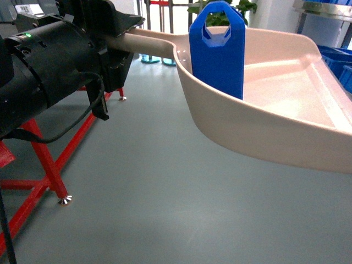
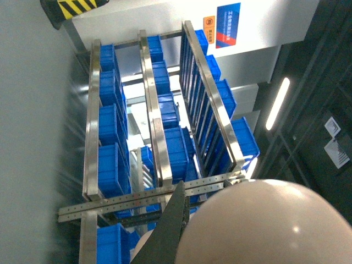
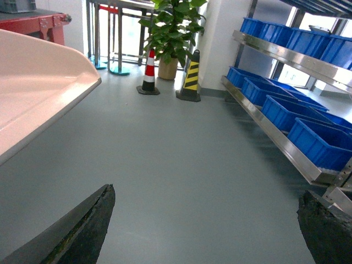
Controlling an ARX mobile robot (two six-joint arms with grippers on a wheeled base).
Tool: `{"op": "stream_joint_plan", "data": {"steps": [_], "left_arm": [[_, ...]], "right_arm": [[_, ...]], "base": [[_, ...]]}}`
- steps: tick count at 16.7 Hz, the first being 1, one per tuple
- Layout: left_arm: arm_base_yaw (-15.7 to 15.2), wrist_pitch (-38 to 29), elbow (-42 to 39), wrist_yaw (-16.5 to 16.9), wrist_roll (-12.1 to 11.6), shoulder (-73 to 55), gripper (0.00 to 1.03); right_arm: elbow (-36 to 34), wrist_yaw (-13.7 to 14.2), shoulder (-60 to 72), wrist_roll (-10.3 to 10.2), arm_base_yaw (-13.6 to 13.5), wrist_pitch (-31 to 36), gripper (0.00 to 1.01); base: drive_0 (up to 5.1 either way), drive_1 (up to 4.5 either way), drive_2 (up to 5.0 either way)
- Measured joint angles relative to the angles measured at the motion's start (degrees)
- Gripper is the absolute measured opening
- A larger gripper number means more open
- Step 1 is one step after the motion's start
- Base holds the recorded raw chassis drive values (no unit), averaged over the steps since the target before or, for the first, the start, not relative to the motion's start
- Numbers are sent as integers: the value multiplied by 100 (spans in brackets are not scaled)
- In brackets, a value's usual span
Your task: Place part in tray to right shelf
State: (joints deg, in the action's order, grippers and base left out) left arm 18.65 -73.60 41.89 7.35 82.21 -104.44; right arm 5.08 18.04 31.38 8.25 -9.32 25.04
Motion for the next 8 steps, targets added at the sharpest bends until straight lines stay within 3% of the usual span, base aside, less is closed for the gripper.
{"op": "stream_joint_plan", "data": {"steps": [7, 8], "left_arm": [[0, 42, 0, -13, -7, 0, 13], [0, 9, 0, -7, -7, 0, 13]], "right_arm": [[0, 0, -7, 0, -2, -4, 98], [0, 0, 0, 0, -2, -4, 98]], "base": [[-3, 431, -436], [-69, -69, -69]]}}
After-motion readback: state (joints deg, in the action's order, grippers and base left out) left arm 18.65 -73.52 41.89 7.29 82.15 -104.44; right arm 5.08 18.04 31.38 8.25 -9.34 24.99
